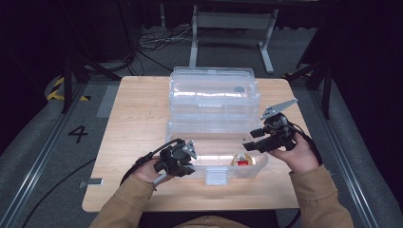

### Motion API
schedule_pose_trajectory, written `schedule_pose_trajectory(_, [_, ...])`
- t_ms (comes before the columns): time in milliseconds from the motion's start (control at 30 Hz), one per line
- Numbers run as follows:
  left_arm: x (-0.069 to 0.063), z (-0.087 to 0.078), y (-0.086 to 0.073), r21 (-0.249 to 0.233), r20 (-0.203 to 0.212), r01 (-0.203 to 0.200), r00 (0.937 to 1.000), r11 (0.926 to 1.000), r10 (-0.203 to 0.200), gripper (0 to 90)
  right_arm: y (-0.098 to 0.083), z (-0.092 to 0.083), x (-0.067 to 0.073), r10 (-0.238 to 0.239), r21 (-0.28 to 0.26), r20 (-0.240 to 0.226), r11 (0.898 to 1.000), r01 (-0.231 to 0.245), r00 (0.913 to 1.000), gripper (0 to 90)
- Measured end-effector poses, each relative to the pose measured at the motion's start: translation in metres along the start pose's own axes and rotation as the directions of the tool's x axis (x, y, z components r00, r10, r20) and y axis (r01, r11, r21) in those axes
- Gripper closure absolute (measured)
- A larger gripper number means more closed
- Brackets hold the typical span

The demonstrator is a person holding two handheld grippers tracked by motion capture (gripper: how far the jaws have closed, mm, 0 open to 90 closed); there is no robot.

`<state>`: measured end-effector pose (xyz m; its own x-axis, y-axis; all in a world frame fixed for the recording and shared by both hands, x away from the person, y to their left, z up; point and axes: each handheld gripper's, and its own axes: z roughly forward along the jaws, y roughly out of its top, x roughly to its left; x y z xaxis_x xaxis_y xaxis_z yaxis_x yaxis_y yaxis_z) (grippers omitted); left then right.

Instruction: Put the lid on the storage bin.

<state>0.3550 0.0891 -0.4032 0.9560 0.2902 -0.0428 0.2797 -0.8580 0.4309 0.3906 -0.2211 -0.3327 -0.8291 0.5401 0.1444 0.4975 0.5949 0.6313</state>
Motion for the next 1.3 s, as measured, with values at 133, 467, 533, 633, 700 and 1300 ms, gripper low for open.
schedule_pose_trajectory(133, [-0.001, 0.0, 0.0, -0.001, -0.007, -0.002, 1.0, 1.0, 0.002, 79.1, 0.012, -0.004, -0.001, -0.03, -0.022, -0.004, 0.999, 0.03, 0.9995, 45.1])
schedule_pose_trajectory(467, [0.001, 0.0, 0.0, -0.001, 0.005, 0.018, 0.9998, 0.9998, -0.018, 78.8, 0.039, -0.015, -0.004, -0.059, -0.06, -0.006, 0.996, 0.059, 0.9982, 54.3])
schedule_pose_trajectory(533, [0.001, 0.0, 0.0, 0.0, 0.008, 0.02, 0.9998, 0.9998, -0.02, 78.8, 0.046, -0.016, -0.006, -0.058, -0.063, 0.003, 0.996, 0.058, 0.9983, 56.7])
schedule_pose_trajectory(633, [0.001, 0.0, 0.0, 0.0, 0.006, 0.02, 0.9998, 0.9998, -0.02, 78.8, 0.054, -0.016, -0.009, -0.064, -0.067, 0.011, 0.996, 0.064, 0.9979, 61.4])
schedule_pose_trajectory(700, [0.0, 0.0, 0.0, -0.002, 0.004, 0.022, 0.9997, 0.9998, -0.022, 78.8, 0.058, -0.016, -0.01, -0.067, -0.064, 0.013, 0.996, 0.068, 0.9977, 62.5])
schedule_pose_trajectory(1300, [0.001, 0.0, 0.0, 0.001, 0.01, 0.04, 0.9992, 0.9992, -0.04, 78.0, 0.115, -0.001, -0.025, -0.095, -0.059, 0.056, 0.993, 0.099, 0.9939, 69.9])
